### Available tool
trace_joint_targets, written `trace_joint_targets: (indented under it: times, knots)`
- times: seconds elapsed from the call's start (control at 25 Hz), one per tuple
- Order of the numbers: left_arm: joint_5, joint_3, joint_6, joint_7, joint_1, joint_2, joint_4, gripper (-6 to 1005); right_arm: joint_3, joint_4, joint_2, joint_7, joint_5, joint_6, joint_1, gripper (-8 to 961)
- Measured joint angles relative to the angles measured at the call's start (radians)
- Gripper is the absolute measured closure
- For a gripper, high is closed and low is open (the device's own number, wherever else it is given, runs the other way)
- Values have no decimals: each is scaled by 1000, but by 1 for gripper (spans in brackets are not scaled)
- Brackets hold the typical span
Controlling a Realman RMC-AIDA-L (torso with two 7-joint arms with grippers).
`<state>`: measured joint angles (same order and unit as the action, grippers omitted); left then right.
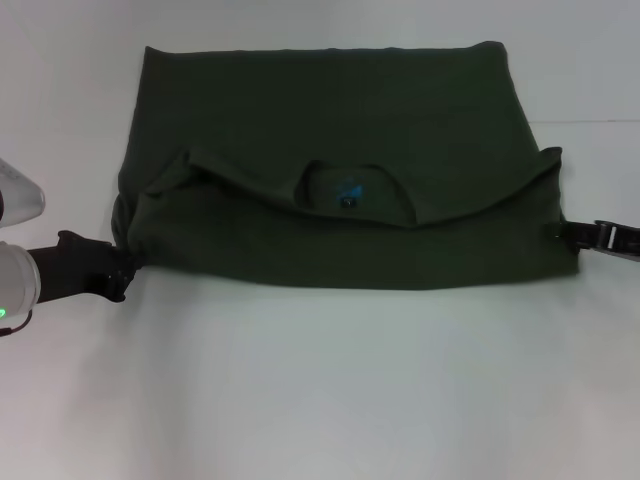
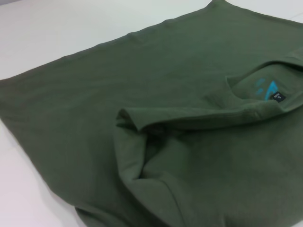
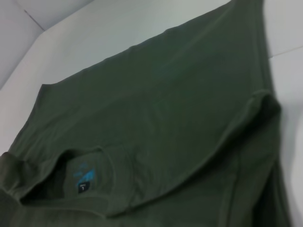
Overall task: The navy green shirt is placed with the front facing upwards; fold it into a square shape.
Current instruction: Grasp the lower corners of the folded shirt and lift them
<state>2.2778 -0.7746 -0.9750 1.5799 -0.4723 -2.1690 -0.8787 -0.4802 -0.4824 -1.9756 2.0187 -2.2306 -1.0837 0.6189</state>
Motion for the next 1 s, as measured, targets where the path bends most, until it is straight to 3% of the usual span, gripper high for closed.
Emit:
trace_joint_targets:
  times: [0.2,1.0]
  knots:
    - [0,0,1,0,0,0,0,981,-24,4,-17,3,0,14,13,263]
    - [-4,0,-4,0,0,0,3,983,-34,6,-37,-5,3,52,0,396]
